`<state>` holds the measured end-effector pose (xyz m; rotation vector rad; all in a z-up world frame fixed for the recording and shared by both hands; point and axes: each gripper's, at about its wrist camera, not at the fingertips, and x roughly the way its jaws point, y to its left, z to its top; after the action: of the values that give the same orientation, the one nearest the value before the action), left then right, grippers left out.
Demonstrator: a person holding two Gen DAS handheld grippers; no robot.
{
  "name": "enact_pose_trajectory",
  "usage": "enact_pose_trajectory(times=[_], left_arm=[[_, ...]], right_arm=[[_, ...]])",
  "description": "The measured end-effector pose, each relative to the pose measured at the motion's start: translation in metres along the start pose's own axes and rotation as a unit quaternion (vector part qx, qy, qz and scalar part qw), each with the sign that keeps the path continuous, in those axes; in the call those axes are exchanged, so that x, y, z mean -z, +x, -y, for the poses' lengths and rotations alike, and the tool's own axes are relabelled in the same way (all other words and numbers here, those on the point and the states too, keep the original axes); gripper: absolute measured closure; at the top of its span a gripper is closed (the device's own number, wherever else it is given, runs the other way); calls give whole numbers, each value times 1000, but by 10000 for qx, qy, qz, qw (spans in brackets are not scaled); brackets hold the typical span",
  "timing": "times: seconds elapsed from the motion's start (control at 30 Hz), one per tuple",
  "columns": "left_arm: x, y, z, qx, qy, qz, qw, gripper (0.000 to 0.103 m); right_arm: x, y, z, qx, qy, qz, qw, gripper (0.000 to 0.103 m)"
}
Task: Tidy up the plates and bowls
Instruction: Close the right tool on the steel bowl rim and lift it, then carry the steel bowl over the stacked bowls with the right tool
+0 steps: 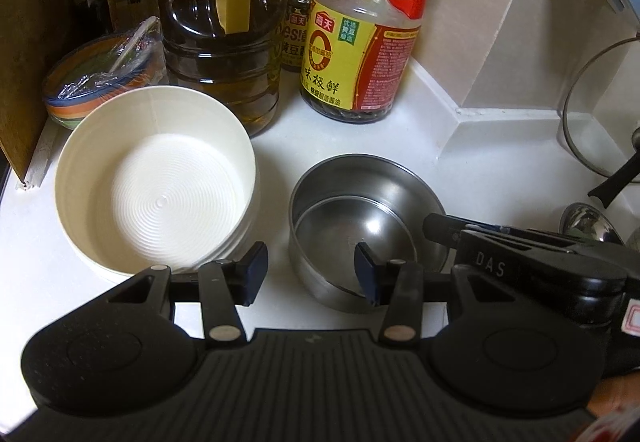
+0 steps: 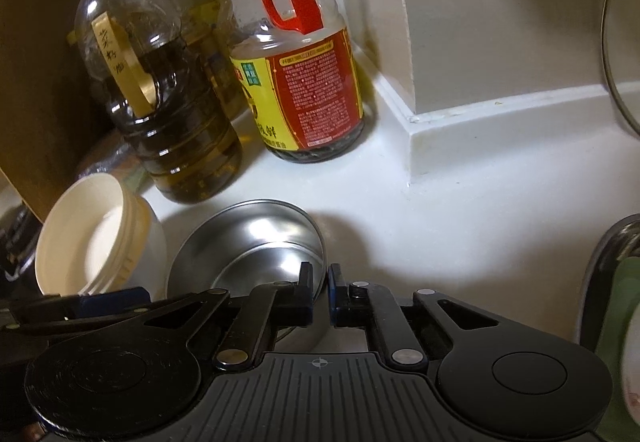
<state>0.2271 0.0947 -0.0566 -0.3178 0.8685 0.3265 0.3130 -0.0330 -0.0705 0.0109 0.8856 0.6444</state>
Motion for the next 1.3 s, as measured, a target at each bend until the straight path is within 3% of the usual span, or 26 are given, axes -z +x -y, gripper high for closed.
enact_pose_trajectory(times=[0.37,0.7,0.93,1.3], left_arm=[[8,2,8,217,237,-132,9994,63],[12,12,10,224,389,-223,9987,75],[16,14,12,331,499,-238,9979,93],[11,-9,12,454,510,39,9977,93]], right_arm=[[17,-28,11,61,-150,-277,9995,96],[23,-29,24,-37,521,-245,9983,94],[25,-27,24,60,576,-141,9982,94],[20,-46,16,130,377,116,9991,95]])
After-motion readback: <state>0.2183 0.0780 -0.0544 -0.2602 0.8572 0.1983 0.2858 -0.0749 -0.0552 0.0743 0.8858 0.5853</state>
